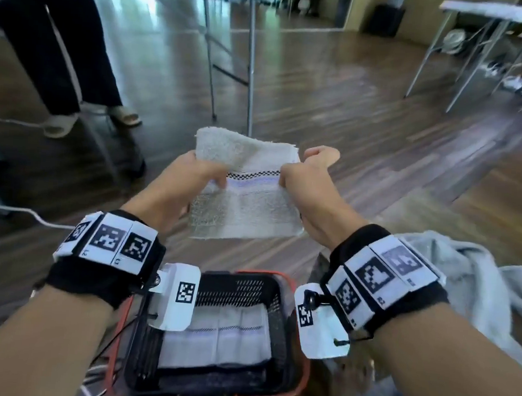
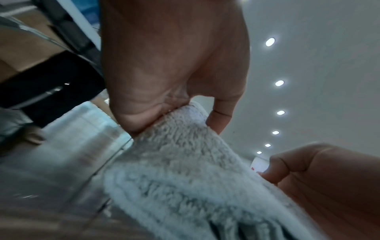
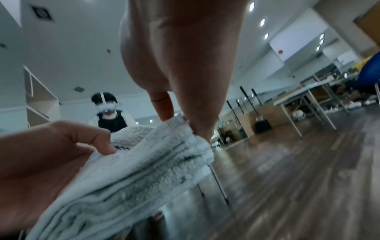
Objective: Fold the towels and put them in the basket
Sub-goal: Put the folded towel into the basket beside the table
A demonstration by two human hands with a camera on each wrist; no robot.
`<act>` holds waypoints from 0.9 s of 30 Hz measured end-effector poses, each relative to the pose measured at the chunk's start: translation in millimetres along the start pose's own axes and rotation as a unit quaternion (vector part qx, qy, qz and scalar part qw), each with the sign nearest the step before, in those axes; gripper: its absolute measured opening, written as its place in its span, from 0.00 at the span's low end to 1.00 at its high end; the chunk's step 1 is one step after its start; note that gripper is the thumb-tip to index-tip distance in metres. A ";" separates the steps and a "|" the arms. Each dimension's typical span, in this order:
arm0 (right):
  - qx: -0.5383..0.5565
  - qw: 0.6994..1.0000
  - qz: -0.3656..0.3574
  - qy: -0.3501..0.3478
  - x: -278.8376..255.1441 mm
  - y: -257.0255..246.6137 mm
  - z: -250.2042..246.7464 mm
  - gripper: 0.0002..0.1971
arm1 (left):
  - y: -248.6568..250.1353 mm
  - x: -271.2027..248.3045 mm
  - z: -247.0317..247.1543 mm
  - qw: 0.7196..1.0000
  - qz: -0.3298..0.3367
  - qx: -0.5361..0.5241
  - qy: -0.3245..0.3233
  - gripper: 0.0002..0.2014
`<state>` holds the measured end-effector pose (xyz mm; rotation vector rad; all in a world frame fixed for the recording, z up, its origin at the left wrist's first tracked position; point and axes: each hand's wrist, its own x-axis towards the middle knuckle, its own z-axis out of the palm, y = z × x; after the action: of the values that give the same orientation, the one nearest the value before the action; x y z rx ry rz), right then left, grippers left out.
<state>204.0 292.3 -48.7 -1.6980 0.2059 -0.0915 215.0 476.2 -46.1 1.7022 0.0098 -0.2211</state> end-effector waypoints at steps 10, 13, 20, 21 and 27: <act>-0.011 0.968 0.239 -0.076 25.2 172.0 73.5 0.39 | -191.4 31.6 -19.7 0.979 -0.165 0.030 0.116 0.31; -0.033 0.939 0.331 -0.091 16.5 221.1 83.4 0.38 | -253.8 26.8 -18.1 0.971 -0.187 0.127 0.083 0.20; -0.058 0.901 0.397 -0.166 -5.3 297.9 102.4 0.18 | -344.4 16.1 -21.0 0.939 -0.297 0.168 0.027 0.09; -0.068 0.899 0.391 -0.185 -7.6 303.6 104.0 0.16 | -351.7 15.9 -20.5 0.933 -0.302 0.194 0.035 0.09; -0.095 0.868 0.383 -0.302 -10.6 325.1 109.1 0.20 | -373.3 27.9 -26.6 0.896 -0.356 0.260 0.057 0.09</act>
<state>186.1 359.8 -384.6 -1.6389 0.4076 1.0711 196.2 553.1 -412.9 2.1865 0.7306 -0.7186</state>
